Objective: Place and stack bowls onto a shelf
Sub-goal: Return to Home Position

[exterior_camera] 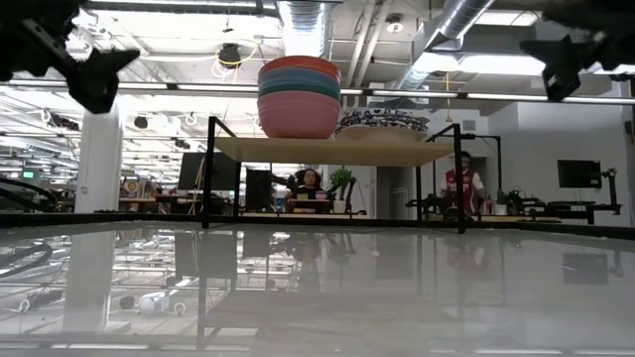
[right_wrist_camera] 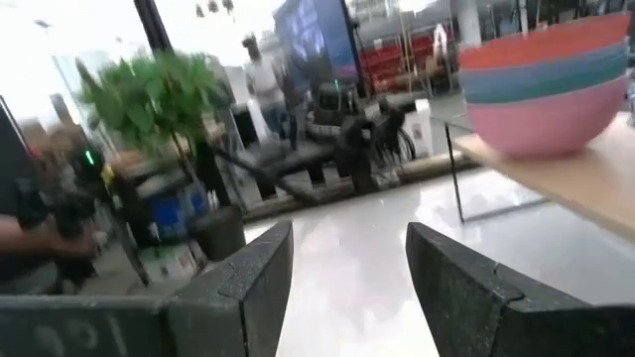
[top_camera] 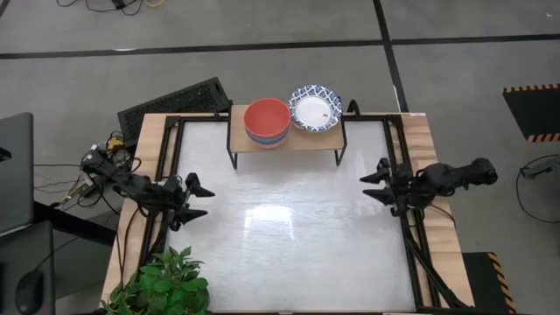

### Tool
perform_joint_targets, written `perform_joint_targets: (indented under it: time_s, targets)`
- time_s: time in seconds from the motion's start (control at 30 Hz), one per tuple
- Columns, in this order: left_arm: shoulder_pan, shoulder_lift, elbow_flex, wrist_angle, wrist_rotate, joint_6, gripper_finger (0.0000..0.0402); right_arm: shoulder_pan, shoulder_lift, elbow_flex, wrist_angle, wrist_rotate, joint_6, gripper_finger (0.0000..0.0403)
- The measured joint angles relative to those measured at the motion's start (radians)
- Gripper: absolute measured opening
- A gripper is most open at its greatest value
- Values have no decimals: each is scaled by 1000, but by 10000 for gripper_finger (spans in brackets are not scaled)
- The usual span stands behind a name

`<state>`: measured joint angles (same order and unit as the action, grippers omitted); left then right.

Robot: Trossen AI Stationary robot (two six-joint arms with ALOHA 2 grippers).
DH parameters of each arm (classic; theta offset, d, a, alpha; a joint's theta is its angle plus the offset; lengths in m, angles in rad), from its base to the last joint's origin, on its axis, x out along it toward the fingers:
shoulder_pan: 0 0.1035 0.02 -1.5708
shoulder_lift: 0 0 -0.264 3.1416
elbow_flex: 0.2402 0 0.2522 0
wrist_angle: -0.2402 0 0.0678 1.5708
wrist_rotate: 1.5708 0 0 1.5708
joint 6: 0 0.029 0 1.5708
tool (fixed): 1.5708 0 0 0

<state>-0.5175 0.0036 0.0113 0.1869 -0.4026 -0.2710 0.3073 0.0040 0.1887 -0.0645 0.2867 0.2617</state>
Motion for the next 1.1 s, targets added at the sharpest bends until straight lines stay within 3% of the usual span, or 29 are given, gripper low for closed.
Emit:
perform_joint_targets:
  time_s: [0.13, 0.27, 0.37, 0.57, 0.7, 0.9, 1.1]
  targets:
    - [0, 0, 0, 69, 64, 53, 302, -4, -1, -7, 121, -10, -32, 224]
    - [0, 0, -1, 59, 106, 53, 302, -4, -1, -10, 73, -31, -67, 224]
    - [0, 0, -1, 9, 147, 48, 302, -4, -1, -32, 20, 10, -68, 224]
    - [0, 0, -1, -86, 157, 38, 302, -13, -1, -114, 40, 146, -1, 224]
    - [0, 1, -2, -122, 162, 58, 302, -32, 1, -156, 80, 156, 75, 224]
    - [0, 0, -2, -117, 145, 90, 302, -55, -1, -159, 93, 159, 47, 224]
    - [0, 1, 1, -128, 75, 5, 302, -61, 0, -159, 88, 158, 45, 224]
